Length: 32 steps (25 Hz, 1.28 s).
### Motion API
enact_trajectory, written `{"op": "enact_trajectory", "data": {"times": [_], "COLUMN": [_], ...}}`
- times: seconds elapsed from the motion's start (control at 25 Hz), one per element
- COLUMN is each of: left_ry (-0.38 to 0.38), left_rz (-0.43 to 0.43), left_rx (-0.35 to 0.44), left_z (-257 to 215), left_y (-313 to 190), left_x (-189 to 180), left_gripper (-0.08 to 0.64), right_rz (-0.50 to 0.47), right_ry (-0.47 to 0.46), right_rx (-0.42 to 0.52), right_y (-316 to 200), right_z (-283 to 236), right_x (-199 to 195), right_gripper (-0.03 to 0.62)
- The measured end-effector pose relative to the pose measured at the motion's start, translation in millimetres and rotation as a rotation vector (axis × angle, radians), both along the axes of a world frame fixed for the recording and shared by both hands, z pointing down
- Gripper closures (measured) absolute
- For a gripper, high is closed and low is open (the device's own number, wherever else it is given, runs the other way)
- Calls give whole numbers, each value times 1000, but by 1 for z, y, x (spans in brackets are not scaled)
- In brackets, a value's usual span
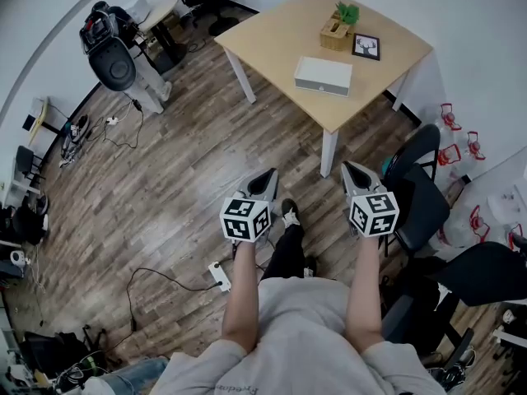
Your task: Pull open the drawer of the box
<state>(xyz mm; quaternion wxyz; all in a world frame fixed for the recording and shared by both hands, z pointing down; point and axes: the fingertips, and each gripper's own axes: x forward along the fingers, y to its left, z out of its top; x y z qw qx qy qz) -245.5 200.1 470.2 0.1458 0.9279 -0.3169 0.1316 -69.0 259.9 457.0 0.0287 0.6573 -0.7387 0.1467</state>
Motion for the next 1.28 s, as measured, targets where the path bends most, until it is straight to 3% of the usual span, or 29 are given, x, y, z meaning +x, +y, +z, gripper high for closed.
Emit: {"op": "enact_trajectory", "data": {"times": [0.12, 0.28, 0.8, 1.28], "left_ry": [2, 24, 46, 14], "left_rz": [12, 18, 30, 111], "left_rx": [5, 15, -18, -51], "left_z": [0, -6, -12, 8], "left_y": [-17, -52, -202, -326], "left_x": [7, 21, 74, 148], "left_gripper": [506, 506, 506, 506], "right_rz": [14, 35, 65, 159], "right_ry": [-1, -76, -45, -44], "right_rx": [15, 32, -61, -124], "right_y": [-14, -42, -172, -295], "right_z": [-2, -5, 6, 21], "right_x": [6, 22, 75, 145], "right_gripper": [591, 591, 591, 591]}}
